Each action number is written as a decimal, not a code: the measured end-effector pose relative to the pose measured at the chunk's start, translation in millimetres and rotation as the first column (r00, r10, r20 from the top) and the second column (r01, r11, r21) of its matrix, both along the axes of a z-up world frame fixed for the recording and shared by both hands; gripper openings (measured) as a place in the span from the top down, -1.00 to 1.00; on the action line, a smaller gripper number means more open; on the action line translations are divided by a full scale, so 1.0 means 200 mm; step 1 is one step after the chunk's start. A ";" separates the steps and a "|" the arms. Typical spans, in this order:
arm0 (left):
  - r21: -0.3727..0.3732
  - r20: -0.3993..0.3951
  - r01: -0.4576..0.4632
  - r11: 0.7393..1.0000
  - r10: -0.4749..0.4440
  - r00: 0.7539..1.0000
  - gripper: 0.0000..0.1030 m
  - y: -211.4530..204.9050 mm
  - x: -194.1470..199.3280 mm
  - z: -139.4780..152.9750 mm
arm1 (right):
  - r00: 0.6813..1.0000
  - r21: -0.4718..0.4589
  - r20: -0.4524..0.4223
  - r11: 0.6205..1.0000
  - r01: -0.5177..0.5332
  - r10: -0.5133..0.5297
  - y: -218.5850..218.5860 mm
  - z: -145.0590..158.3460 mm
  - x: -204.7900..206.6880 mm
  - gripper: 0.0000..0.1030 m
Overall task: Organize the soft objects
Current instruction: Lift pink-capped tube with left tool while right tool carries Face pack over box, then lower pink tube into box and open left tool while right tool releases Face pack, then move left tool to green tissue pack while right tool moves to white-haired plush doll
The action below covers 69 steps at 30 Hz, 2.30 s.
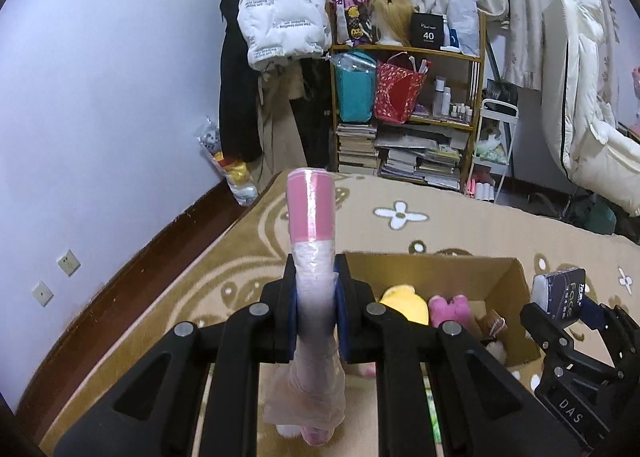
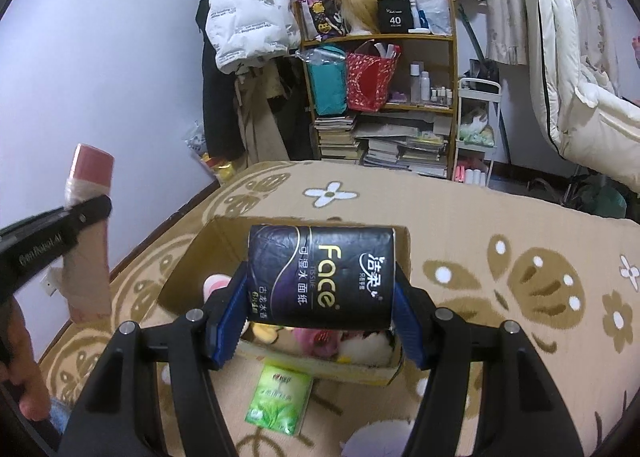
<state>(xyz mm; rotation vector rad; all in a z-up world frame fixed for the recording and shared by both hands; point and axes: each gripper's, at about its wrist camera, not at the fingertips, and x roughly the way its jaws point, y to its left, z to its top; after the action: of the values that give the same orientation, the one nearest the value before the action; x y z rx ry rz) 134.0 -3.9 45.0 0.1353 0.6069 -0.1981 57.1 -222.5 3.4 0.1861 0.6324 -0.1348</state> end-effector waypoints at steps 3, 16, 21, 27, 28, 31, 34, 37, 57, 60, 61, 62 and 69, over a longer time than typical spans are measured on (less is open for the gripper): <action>-0.010 -0.002 0.013 1.000 -0.013 1.000 0.73 -0.03 0.03 -0.02 | 1.000 0.016 0.003 1.000 0.013 -0.013 -0.04 -0.01 0.02 -0.32; -0.014 -0.050 0.065 0.998 -0.065 0.997 0.72 -0.17 0.14 -0.18 | 0.999 0.067 0.016 0.997 0.029 -0.031 -0.14 -0.08 0.09 -0.32; -0.028 -0.073 0.077 0.997 -0.079 0.994 0.72 -0.19 0.18 -0.23 | 1.000 0.067 -0.010 0.997 0.025 -0.025 -0.14 -0.13 0.13 -0.32; -0.051 -0.093 0.096 0.994 -0.100 0.991 0.72 -0.20 0.20 -0.28 | 0.999 0.069 -0.036 0.997 0.026 -0.024 -0.15 -0.17 0.16 -0.33; -0.047 -0.090 0.102 0.994 -0.106 0.990 0.72 -0.20 0.20 -0.28 | 0.999 0.068 -0.043 0.997 0.026 -0.023 -0.15 -0.18 0.16 -0.33; -0.042 -0.089 0.103 0.994 -0.107 0.990 0.70 -0.21 0.20 -0.29 | 0.998 0.064 -0.058 0.998 0.026 -0.022 -0.15 -0.20 0.17 -0.33; -0.061 -0.109 0.091 0.994 -0.098 0.989 0.64 -0.21 0.21 -0.31 | 0.998 0.063 -0.067 0.998 0.022 -0.018 -0.15 -0.21 0.18 -0.33; -0.048 -0.128 0.070 0.996 -0.075 0.989 0.53 -0.19 0.22 -0.33 | 0.997 0.059 -0.078 0.998 0.015 -0.011 -0.14 -0.23 0.18 -0.33; 0.031 -0.066 0.042 0.999 -0.040 0.997 -0.96 -0.12 0.12 -0.26 | 0.998 0.038 -0.057 0.999 0.034 -0.031 -0.12 -0.16 0.11 -0.97; 0.062 -0.062 0.023 0.998 -0.019 0.998 -0.99 -0.12 0.09 -0.25 | 0.998 0.027 -0.047 0.999 0.034 -0.032 -0.12 -0.14 0.09 -1.00; 0.066 -0.064 0.020 0.998 -0.016 0.998 -0.99 -0.12 0.08 -0.25 | 0.998 0.025 -0.046 0.999 0.037 -0.036 -0.11 -0.14 0.08 -1.00; 0.067 -0.066 0.017 0.998 -0.012 0.998 -0.99 -0.12 0.07 -0.25 | 0.998 0.024 -0.047 0.999 0.039 -0.038 -0.11 -0.14 0.07 -1.00; 0.069 -0.084 0.001 0.998 0.005 0.996 -0.99 -0.07 -0.02 -0.24 | 0.998 0.032 -0.053 0.998 0.047 -0.045 -0.11 -0.11 0.01 -1.00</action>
<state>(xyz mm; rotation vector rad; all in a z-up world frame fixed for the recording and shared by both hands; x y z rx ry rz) 129.5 -17.6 -3.5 0.1933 0.6976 -0.1814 59.1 -244.2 -19.4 0.2296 0.6828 -0.1745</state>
